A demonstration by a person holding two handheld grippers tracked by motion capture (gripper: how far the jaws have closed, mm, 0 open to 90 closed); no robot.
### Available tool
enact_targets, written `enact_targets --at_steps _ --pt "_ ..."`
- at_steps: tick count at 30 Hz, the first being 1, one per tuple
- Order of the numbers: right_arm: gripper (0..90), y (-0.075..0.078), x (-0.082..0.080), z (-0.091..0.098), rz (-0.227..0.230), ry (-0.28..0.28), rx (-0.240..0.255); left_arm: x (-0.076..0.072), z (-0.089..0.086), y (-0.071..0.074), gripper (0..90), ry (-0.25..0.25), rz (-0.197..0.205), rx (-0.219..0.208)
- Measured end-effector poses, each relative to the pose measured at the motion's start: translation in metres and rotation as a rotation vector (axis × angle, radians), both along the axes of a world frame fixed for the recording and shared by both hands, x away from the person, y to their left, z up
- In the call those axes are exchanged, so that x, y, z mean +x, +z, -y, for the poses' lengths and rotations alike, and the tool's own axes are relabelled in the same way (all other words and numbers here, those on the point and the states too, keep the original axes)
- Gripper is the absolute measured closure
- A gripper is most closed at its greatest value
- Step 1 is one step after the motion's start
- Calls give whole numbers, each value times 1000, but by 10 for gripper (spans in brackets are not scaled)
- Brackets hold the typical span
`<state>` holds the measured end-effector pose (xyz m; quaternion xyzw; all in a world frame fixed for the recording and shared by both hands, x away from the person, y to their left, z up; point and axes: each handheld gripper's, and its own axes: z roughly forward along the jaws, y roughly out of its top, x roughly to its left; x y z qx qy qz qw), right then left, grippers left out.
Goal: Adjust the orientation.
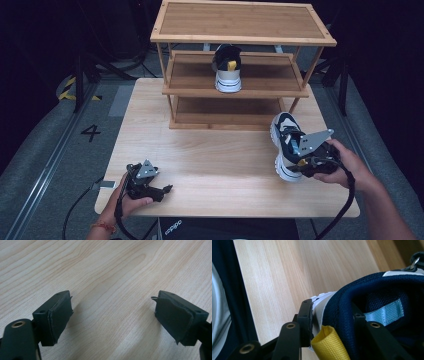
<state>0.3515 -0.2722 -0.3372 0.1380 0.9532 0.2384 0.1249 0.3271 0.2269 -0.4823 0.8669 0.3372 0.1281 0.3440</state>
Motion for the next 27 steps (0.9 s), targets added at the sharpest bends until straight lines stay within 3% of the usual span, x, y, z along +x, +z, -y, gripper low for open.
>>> enact_targets --at_steps 11,18,23,27 --pt "637 35 -5 -6 62 9 -19 -1 0 0 148 6 1 0" --pt "633 55 1 -13 97 20 -29 -1 0 0 149 7 1 0" --pt "629 68 5 -23 82 66 -26 -1 0 0 149 8 1 0" --pt "627 77 -1 -32 107 106 -36 -1 0 0 149 7 3 -1"
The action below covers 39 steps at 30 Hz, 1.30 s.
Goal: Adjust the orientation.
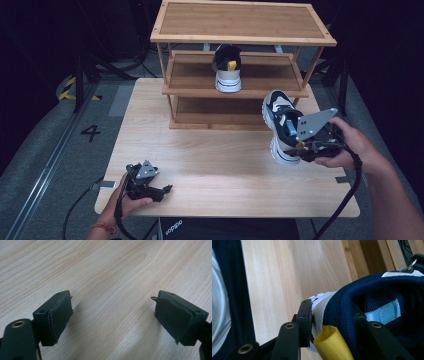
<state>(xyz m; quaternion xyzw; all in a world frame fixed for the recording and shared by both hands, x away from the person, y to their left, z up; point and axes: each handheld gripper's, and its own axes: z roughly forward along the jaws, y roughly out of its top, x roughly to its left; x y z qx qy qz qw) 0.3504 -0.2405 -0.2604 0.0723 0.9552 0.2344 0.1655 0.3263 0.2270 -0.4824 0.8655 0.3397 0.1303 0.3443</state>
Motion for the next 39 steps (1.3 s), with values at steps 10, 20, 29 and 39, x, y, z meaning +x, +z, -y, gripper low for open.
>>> enact_targets --at_steps 10,20,29,39 --pt "624 21 11 -17 48 8 -20 0 0 0 149 1 0 0" --pt "621 40 58 -40 90 -9 -45 0 0 0 149 0 -3 -2" --pt "615 50 107 -52 86 -44 5 0 0 0 149 -3 -4 -2" --pt "608 42 154 -63 53 -96 5 0 0 0 149 -3 -3 -2"
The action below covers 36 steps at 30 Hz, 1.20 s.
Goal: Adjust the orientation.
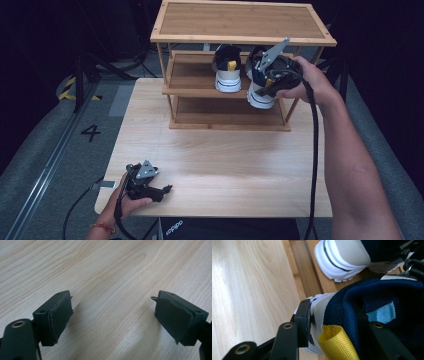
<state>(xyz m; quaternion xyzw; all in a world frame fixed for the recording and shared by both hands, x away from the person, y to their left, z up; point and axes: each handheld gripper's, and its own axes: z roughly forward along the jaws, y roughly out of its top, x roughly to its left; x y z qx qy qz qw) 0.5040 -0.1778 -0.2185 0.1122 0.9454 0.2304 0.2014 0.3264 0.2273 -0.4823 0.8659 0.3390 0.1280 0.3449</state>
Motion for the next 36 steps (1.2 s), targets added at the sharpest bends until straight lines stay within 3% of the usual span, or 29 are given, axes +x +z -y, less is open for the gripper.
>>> enact_targets --at_steps 10,13,16,17,26,27,30,36 --pt "588 -4 21 -12 1 -15 -13 0 0 0 149 -4 0 -1" --pt "529 -5 21 -15 50 -22 -17 0 0 0 150 -4 1 0" --pt "482 -5 20 -16 71 -31 -15 0 0 0 149 -4 1 0" --pt "444 -6 20 -15 101 -46 -4 0 0 0 150 -4 0 -1" --pt "403 -10 18 -11 145 -61 48 0 0 0 149 -5 0 0" --pt "355 -10 17 -11 169 -73 66 0 0 0 149 -4 1 0" --pt "368 -5 16 -7 186 -95 155 0 0 0 149 -5 2 0" --pt "349 -5 5 -2 212 -118 204 0 0 0 149 -5 0 0"
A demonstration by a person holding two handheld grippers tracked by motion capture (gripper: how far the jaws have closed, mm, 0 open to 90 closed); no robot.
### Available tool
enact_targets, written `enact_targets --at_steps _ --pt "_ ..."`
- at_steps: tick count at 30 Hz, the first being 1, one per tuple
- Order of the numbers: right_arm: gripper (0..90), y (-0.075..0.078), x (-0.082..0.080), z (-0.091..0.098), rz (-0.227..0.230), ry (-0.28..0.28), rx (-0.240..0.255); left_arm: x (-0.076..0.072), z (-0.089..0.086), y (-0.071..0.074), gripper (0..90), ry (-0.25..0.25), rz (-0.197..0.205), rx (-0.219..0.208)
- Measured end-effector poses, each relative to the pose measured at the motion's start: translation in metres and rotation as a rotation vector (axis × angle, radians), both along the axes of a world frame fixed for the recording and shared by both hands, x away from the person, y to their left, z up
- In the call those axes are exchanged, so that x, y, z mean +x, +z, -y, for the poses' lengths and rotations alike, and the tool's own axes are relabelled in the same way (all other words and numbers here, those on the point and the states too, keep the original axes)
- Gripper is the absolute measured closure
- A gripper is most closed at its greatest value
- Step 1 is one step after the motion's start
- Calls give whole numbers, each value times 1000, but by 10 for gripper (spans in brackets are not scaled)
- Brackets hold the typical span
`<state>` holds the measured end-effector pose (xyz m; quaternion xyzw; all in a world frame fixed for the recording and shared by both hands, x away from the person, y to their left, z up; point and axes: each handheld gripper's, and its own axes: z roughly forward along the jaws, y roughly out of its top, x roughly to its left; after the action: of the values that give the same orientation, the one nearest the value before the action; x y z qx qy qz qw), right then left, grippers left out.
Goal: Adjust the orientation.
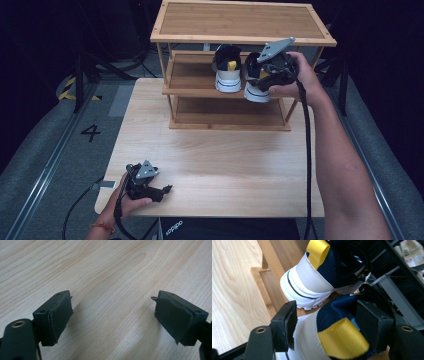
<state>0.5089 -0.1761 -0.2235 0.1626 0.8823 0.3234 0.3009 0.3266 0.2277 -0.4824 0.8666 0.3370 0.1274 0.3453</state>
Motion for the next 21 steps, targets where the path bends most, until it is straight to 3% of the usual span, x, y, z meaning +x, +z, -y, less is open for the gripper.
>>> enact_targets --at_steps 3,5,6,7,10,13,15,19,21 --pt "341 0 -9 6 15 -7 56 0 0 0 149 0 0 0" --pt "334 -1 -13 11 26 -36 87 0 0 0 149 0 0 0" --pt "280 -2 -18 15 43 -79 107 0 0 0 149 0 0 0" --pt "280 -2 -18 15 43 -79 107 0 0 0 149 0 0 0" --pt "262 -7 -29 25 58 -110 179 0 0 0 150 0 0 0" --pt "251 -15 -35 31 66 -140 202 0 0 0 149 0 0 1" --pt "246 -22 -36 35 40 -141 236 0 0 0 149 1 0 0" --pt "230 -37 -31 37 -10 -178 248 0 0 0 149 1 0 0" --pt "196 -46 -26 36 -39 -197 289 0 0 0 149 2 1 1"
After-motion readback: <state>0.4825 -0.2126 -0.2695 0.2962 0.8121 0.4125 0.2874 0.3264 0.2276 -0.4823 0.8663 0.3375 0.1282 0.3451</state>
